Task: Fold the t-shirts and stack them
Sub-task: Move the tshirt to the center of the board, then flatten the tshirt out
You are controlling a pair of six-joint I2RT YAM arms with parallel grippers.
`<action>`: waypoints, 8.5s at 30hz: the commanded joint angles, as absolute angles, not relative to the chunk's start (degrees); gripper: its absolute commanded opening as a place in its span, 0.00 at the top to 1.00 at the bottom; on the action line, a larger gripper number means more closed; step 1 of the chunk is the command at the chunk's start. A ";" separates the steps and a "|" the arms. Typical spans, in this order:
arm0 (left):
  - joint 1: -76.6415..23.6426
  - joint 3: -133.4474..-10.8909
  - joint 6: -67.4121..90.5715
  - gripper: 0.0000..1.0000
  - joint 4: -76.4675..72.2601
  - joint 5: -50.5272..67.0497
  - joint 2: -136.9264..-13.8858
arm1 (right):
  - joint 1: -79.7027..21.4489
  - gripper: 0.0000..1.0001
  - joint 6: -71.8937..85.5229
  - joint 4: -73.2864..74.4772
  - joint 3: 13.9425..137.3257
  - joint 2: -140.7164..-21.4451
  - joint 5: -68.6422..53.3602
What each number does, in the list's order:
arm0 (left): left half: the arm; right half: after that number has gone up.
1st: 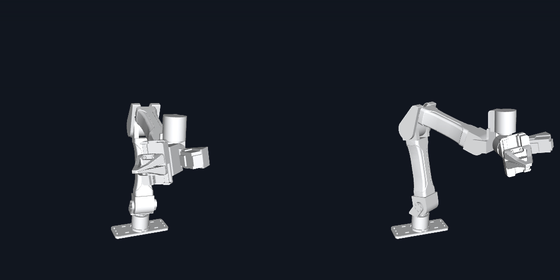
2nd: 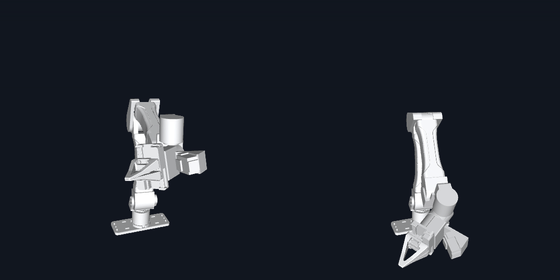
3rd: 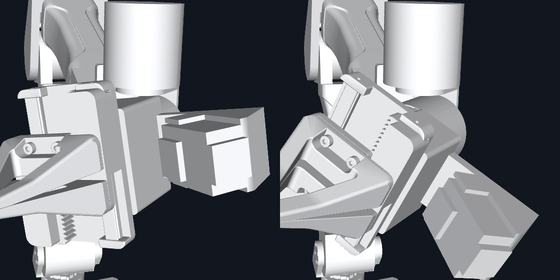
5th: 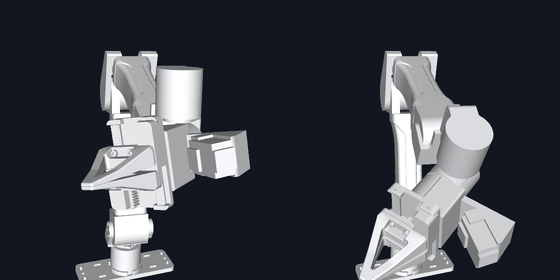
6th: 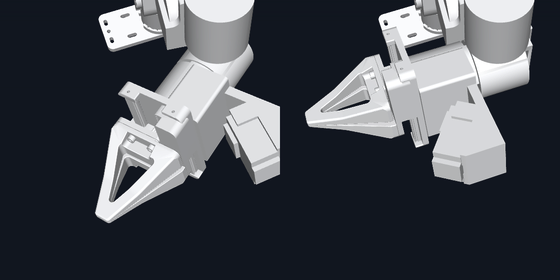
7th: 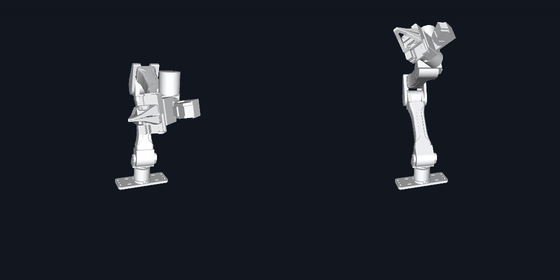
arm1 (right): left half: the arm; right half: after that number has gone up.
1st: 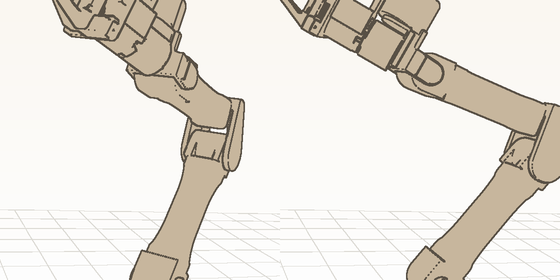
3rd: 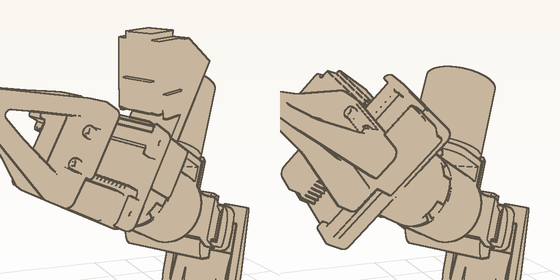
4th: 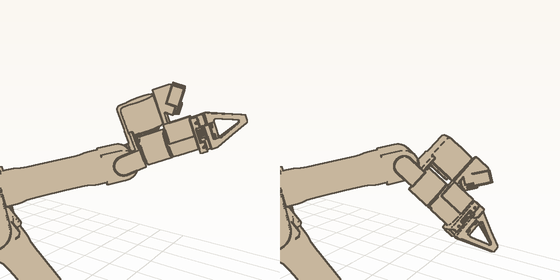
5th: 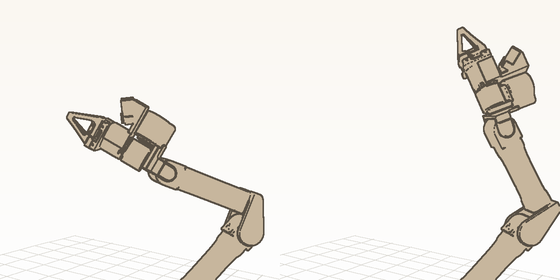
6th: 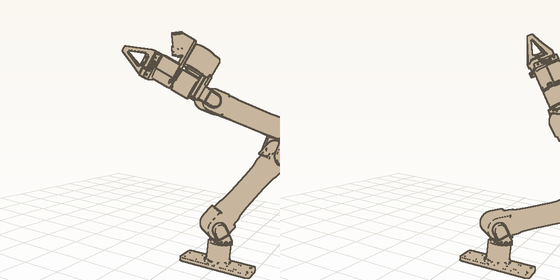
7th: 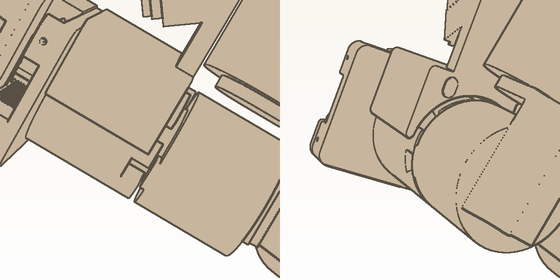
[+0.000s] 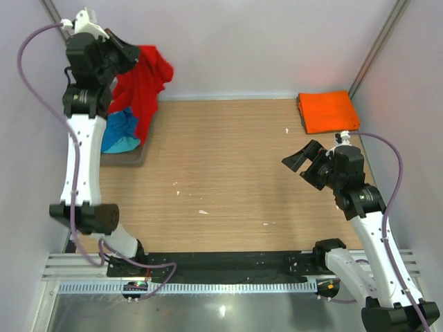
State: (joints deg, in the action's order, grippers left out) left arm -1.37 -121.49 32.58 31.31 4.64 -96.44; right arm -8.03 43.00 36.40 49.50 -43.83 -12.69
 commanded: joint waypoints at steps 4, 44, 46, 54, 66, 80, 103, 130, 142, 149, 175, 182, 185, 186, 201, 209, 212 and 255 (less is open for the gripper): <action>-3.78 -105.87 49.82 1.00 10.12 25.21 -78.59 | -8.00 0.02 41.75 40.24 54.84 -39.03 -11.69; -34.89 -28.04 50.98 0.34 8.96 8.53 -63.55 | -27.33 0.47 62.39 30.59 20.92 -39.01 -6.60; -35.68 -29.00 50.02 0.34 9.66 7.39 -62.67 | -30.58 0.46 63.10 29.80 21.35 -40.16 -5.02; -36.91 -31.29 48.60 0.33 14.33 3.77 -62.13 | -41.83 0.49 69.24 24.19 20.49 -46.83 2.28; -36.91 -30.41 49.22 0.34 12.48 4.04 -63.81 | -47.19 0.51 75.32 21.62 17.23 -48.43 7.91; -37.00 -29.18 50.62 0.34 8.27 5.89 -65.92 | -48.08 0.62 75.50 16.09 15.73 -51.77 8.96; -36.83 -70.47 36.48 1.00 33.47 -12.30 -69.60 | -47.90 0.99 51.09 51.94 79.96 -54.31 47.00; -33.84 -98.31 22.60 1.00 36.65 7.72 -101.66 | -47.90 0.99 48.34 53.00 79.46 -42.37 56.68; -39.79 -97.65 20.91 0.50 44.92 -7.63 -103.65 | -47.90 0.99 46.32 53.53 74.72 -44.30 60.82; -52.72 -69.89 30.66 0.57 38.59 -17.66 -83.25 | -47.90 0.99 45.79 52.29 72.77 -43.68 59.59; -74.27 -64.77 45.44 0.57 28.12 -31.11 -97.64 | -47.90 0.99 48.34 52.12 69.00 -41.75 55.20; -74.62 -65.22 46.76 0.60 28.57 -31.64 -100.99 | -47.99 0.99 48.25 51.24 69.17 -42.01 54.40; -75.06 -65.04 46.85 0.61 28.30 -32.52 -101.60 | -47.90 0.99 48.60 51.33 68.91 -41.66 54.49; -75.15 -64.95 46.85 0.62 28.39 -32.69 -101.69 | -47.99 0.99 48.69 51.33 68.73 -41.66 54.49; -75.15 -65.04 47.46 0.77 29.35 -35.24 -104.32 | -47.90 0.99 49.48 50.98 67.50 -41.48 53.70; -75.15 -65.74 47.20 0.98 31.19 -36.91 -104.59 | -47.90 0.99 49.57 51.15 67.41 -41.40 54.14; -75.06 -68.55 47.11 1.00 37.42 -40.42 -101.53 | -47.90 0.99 49.75 51.85 67.76 -41.92 54.75; -25.22 -111.37 5.79 1.00 32.00 -24.97 -70.77 | 5.27 0.99 42.01 47.55 133.16 -80.35 -1.93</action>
State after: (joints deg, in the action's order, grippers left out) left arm -25.10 -110.13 4.45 36.84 -30.22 -77.41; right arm 5.02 39.68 49.80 129.93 -87.35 1.91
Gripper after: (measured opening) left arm 0.005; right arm 0.026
